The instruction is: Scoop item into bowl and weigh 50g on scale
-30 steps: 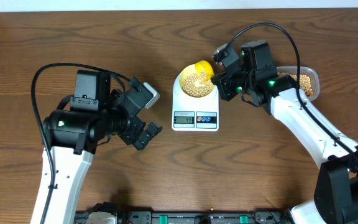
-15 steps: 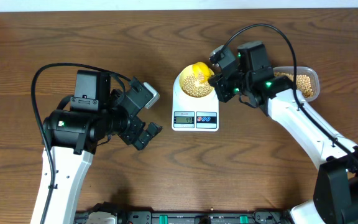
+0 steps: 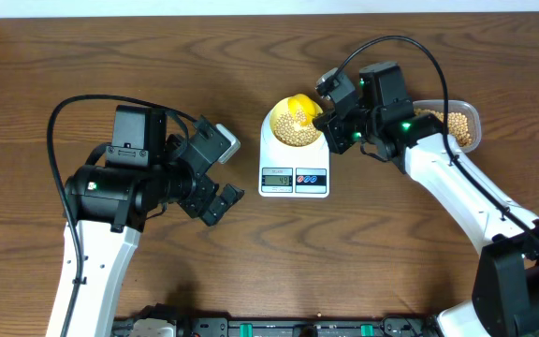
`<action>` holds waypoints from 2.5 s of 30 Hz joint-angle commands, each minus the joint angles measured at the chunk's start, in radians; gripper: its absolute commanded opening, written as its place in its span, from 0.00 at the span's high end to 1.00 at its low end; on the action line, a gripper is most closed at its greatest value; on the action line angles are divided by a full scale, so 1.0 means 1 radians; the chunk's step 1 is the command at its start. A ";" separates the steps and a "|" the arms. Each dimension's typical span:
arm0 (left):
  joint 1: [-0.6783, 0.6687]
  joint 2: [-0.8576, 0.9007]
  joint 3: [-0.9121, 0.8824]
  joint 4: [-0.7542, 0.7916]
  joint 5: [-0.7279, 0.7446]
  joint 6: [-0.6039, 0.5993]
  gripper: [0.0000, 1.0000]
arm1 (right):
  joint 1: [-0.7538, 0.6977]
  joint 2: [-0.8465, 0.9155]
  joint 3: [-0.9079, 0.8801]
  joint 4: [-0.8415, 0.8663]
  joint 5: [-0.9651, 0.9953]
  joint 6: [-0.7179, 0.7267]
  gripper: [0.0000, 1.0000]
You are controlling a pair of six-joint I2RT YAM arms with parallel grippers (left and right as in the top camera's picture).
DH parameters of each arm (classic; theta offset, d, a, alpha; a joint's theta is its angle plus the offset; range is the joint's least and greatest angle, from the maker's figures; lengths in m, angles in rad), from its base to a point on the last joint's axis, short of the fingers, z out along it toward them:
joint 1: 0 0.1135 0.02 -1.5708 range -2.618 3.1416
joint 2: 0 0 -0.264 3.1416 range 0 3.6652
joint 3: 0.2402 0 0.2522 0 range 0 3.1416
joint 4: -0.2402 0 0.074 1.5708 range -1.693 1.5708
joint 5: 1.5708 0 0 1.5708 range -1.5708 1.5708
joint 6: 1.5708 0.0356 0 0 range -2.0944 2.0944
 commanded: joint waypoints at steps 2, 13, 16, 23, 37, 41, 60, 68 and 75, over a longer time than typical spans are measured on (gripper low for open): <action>0.003 -0.002 -0.003 -0.002 -0.006 0.006 0.00 | -0.024 -0.023 0.020 0.002 -0.042 0.006 0.99; 0.003 -0.002 -0.003 -0.002 -0.006 0.006 0.00 | -0.030 -0.023 0.020 0.002 -0.027 0.004 0.99; 0.003 -0.002 -0.003 -0.002 -0.006 0.006 0.00 | -0.035 -0.023 0.020 -0.002 0.042 -0.033 0.99; 0.003 -0.002 -0.003 -0.002 -0.006 0.006 0.00 | -0.019 -0.023 0.020 -0.010 -0.021 -0.021 0.99; 0.003 -0.002 -0.003 -0.002 -0.006 0.006 0.00 | -0.061 -0.023 0.020 -0.009 -0.090 -0.014 0.99; 0.003 -0.002 -0.003 -0.002 -0.006 0.006 0.00 | -0.063 -0.023 0.020 -0.009 -0.090 -0.014 0.99; 0.003 -0.002 -0.003 -0.002 -0.006 0.006 0.00 | -0.048 -0.023 0.020 -0.013 -0.095 0.004 0.99; 0.003 -0.002 -0.003 -0.002 -0.006 0.006 0.00 | -0.056 -0.023 0.020 -0.010 -0.075 0.002 0.99; 0.003 -0.002 -0.003 -0.002 -0.006 0.006 0.00 | -0.045 -0.026 0.020 -0.006 -0.066 0.005 0.99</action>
